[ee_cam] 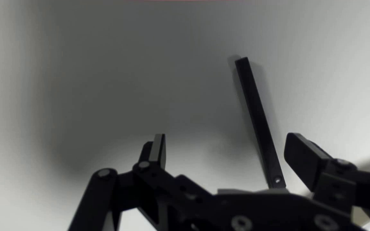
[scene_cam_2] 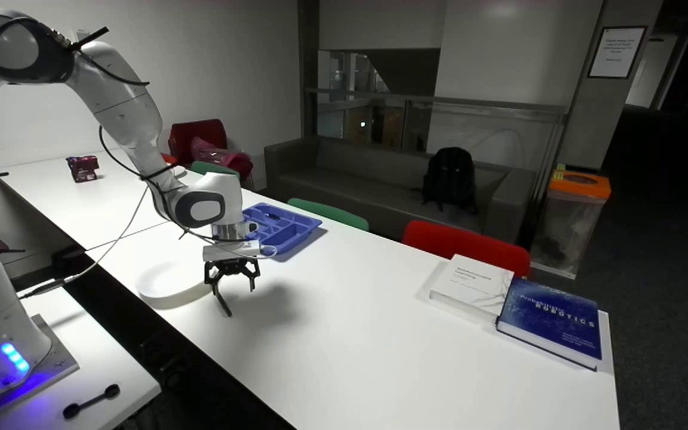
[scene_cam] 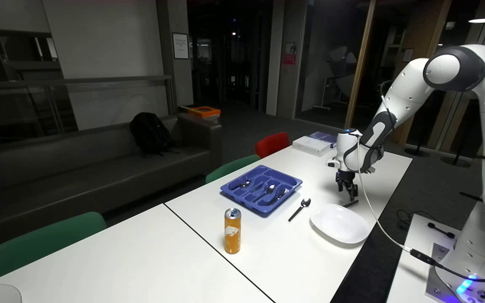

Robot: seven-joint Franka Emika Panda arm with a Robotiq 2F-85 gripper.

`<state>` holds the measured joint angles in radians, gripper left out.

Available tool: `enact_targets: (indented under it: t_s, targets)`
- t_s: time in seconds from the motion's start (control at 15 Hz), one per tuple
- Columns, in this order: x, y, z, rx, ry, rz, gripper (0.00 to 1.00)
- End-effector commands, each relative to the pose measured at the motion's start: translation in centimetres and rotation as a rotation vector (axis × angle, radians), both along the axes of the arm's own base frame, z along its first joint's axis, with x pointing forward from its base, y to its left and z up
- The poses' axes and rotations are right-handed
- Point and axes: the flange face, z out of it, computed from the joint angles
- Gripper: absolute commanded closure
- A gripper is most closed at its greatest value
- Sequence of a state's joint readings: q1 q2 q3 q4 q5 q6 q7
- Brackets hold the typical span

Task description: Put the knife in blue object

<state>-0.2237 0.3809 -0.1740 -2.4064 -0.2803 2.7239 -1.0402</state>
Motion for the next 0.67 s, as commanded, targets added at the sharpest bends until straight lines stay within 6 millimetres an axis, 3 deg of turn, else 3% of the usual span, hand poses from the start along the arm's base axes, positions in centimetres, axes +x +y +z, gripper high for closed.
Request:
enact_targets:
  t_s: [0.0,0.6]
  targets:
    - [-1.85,0.11,0.56,-0.024,-0.001,0.009,0.0]
    - [-2.48,0.94,0.17,-0.004,0.044,0.112,0.0]
